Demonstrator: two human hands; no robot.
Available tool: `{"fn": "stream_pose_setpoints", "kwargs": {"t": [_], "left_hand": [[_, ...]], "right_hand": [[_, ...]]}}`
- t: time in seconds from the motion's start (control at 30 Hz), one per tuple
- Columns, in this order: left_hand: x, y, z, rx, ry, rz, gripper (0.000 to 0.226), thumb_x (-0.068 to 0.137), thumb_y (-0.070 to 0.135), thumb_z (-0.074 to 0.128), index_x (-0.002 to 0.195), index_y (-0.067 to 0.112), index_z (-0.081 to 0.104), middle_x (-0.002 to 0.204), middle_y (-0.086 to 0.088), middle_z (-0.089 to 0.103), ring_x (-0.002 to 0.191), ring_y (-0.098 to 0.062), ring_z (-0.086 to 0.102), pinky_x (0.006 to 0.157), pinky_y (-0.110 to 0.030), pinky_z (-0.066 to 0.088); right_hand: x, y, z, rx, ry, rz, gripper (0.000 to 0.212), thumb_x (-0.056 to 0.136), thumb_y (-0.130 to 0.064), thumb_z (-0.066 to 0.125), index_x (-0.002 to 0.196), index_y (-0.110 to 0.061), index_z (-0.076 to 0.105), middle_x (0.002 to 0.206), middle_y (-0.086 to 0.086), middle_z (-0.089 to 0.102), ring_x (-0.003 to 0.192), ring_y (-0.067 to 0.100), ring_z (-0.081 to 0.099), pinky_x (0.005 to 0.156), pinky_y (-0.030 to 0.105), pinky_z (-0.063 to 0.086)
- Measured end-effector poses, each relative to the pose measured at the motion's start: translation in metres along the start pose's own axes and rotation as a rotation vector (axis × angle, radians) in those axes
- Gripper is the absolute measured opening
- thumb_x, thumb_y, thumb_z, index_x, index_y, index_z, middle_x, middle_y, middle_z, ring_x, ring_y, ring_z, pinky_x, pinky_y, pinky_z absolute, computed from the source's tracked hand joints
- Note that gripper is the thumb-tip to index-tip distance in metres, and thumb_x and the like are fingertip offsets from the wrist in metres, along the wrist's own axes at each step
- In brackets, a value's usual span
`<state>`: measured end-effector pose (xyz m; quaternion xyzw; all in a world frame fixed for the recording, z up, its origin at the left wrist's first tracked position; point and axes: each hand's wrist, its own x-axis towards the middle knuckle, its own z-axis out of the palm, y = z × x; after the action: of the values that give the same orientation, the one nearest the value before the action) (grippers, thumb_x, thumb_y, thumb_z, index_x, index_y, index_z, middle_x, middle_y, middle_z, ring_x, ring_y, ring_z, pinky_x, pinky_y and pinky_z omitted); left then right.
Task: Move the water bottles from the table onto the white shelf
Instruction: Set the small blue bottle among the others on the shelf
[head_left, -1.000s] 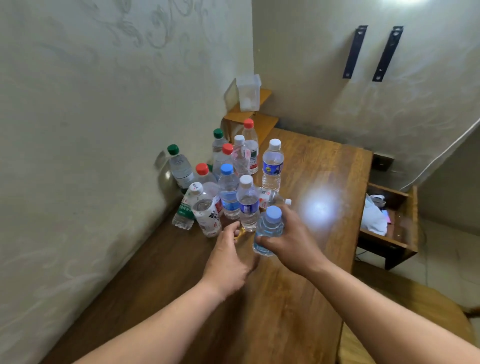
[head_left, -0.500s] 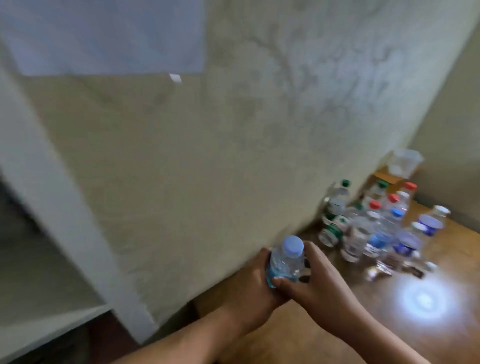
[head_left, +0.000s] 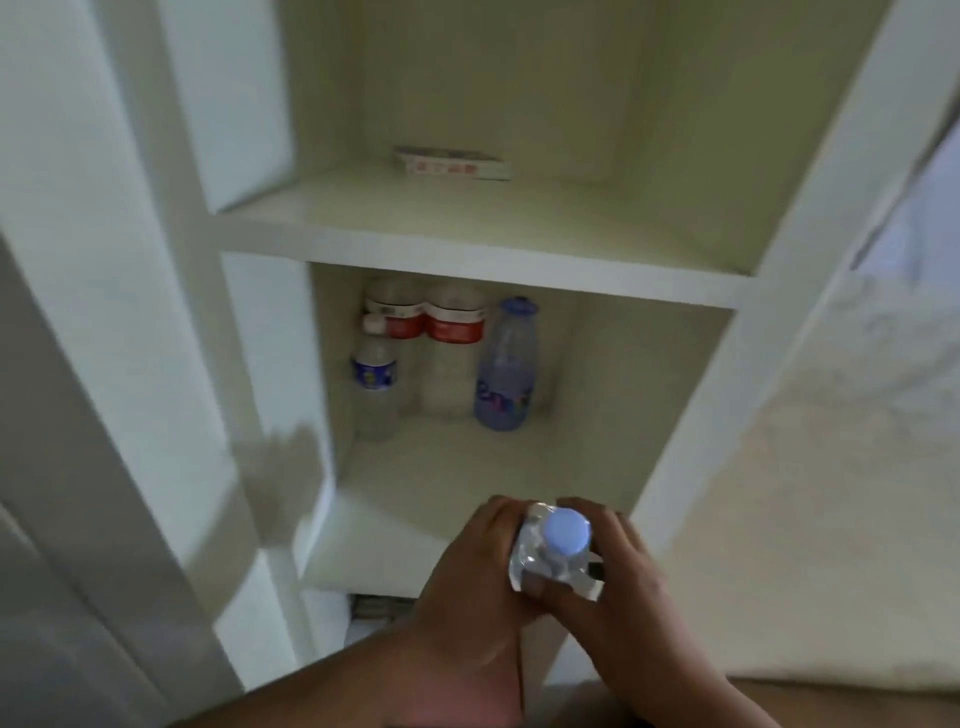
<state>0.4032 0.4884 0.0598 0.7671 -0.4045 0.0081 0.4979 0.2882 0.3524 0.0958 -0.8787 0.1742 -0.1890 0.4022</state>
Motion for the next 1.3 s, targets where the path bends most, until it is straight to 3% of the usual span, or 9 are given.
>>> {"fn": "stream_pose_setpoints", "kwargs": {"t": [0.1, 0.3, 0.5, 0.77, 0.93, 1.0, 1.07, 1.17, 1.3], "left_hand": [[0.013, -0.035, -0.025, 0.023, 0.028, -0.110, 0.048, 0.080, 0.038, 0.080, 0.122, 0.045, 0.058, 0.119, 0.023, 0.059, 0.113, 0.000, 0.061, 0.094, -0.027, 0.053], [0.049, -0.105, -0.031, 0.084, 0.026, -0.275, 0.055, 0.088, 0.028, 0.081, 0.136, 0.016, 0.059, 0.130, -0.005, 0.066, 0.118, -0.023, 0.066, 0.092, -0.030, 0.052], [0.080, -0.153, -0.024, 0.064, 0.096, -0.365, 0.057, 0.089, 0.045, 0.063, 0.140, 0.023, 0.057, 0.130, -0.002, 0.065, 0.116, -0.020, 0.066, 0.096, -0.038, 0.058], [0.105, -0.201, -0.013, 0.181, 0.293, -0.516, 0.077, 0.097, 0.031, 0.072, 0.162, 0.031, 0.030, 0.133, -0.002, 0.051, 0.116, -0.021, 0.062, 0.098, -0.041, 0.057], [0.105, -0.199, -0.014, -0.010, 0.361, -0.608, 0.040, 0.099, 0.044, 0.061, 0.137, 0.040, 0.051, 0.128, 0.006, 0.061, 0.108, -0.015, 0.067, 0.095, -0.042, 0.058], [0.106, -0.200, -0.014, -0.150, 0.359, -0.694, 0.018, 0.102, 0.048, 0.052, 0.117, 0.056, 0.057, 0.105, 0.021, 0.071, 0.098, -0.008, 0.070, 0.084, -0.025, 0.057], [0.109, -0.200, -0.013, -0.195, 0.342, -0.679, 0.034, 0.106, 0.030, 0.055, 0.122, 0.060, 0.055, 0.107, 0.031, 0.069, 0.104, -0.005, 0.068, 0.080, -0.011, 0.051], [0.106, -0.204, -0.010, 0.024, 0.346, -0.561, 0.052, 0.105, 0.016, 0.056, 0.154, 0.031, 0.048, 0.151, 0.012, 0.055, 0.136, -0.011, 0.056, 0.104, -0.018, 0.044], [0.109, -0.194, -0.015, 0.145, 0.324, -0.474, 0.026, 0.110, 0.037, 0.055, 0.129, 0.046, 0.070, 0.116, 0.018, 0.078, 0.107, 0.002, 0.073, 0.095, -0.020, 0.052]], "right_hand": [[0.043, -0.011, 0.048, 0.062, -0.040, 0.069, 0.060, 0.074, -0.051, 0.087, 0.125, -0.049, 0.055, 0.115, -0.020, 0.072, 0.102, 0.002, 0.071, 0.084, 0.033, 0.058], [0.113, -0.006, 0.114, 0.113, -0.130, 0.177, 0.046, 0.094, -0.039, 0.081, 0.130, -0.029, 0.053, 0.103, -0.019, 0.067, 0.087, -0.003, 0.064, 0.064, 0.017, 0.048], [0.161, 0.018, 0.163, 0.094, -0.099, 0.196, 0.056, 0.098, -0.039, 0.075, 0.148, -0.030, 0.050, 0.120, -0.011, 0.067, 0.106, 0.014, 0.066, 0.078, 0.022, 0.046], [0.223, 0.027, 0.211, 0.153, -0.033, 0.109, 0.048, 0.099, -0.030, 0.076, 0.143, -0.029, 0.059, 0.127, -0.008, 0.074, 0.113, 0.011, 0.072, 0.075, 0.005, 0.044], [0.234, 0.020, 0.228, 0.234, 0.017, 0.157, 0.039, 0.102, -0.029, 0.072, 0.139, -0.033, 0.063, 0.118, -0.016, 0.072, 0.106, 0.005, 0.068, 0.074, 0.003, 0.043], [0.235, 0.021, 0.233, 0.225, 0.043, 0.204, 0.033, 0.103, -0.030, 0.070, 0.135, -0.028, 0.063, 0.111, -0.011, 0.070, 0.105, 0.012, 0.068, 0.070, 0.007, 0.042], [0.236, 0.028, 0.235, 0.175, 0.033, 0.203, 0.026, 0.105, -0.029, 0.065, 0.131, -0.028, 0.064, 0.115, -0.005, 0.073, 0.112, 0.021, 0.070, 0.075, 0.021, 0.044], [0.235, 0.035, 0.236, 0.132, -0.005, 0.174, 0.042, 0.108, -0.018, 0.055, 0.148, -0.032, 0.062, 0.142, -0.004, 0.068, 0.128, 0.019, 0.064, 0.098, 0.025, 0.046], [0.233, 0.036, 0.237, 0.126, -0.036, 0.153, 0.052, 0.107, -0.012, 0.053, 0.153, -0.034, 0.057, 0.147, -0.001, 0.065, 0.129, 0.017, 0.062, 0.100, 0.022, 0.041]]}}
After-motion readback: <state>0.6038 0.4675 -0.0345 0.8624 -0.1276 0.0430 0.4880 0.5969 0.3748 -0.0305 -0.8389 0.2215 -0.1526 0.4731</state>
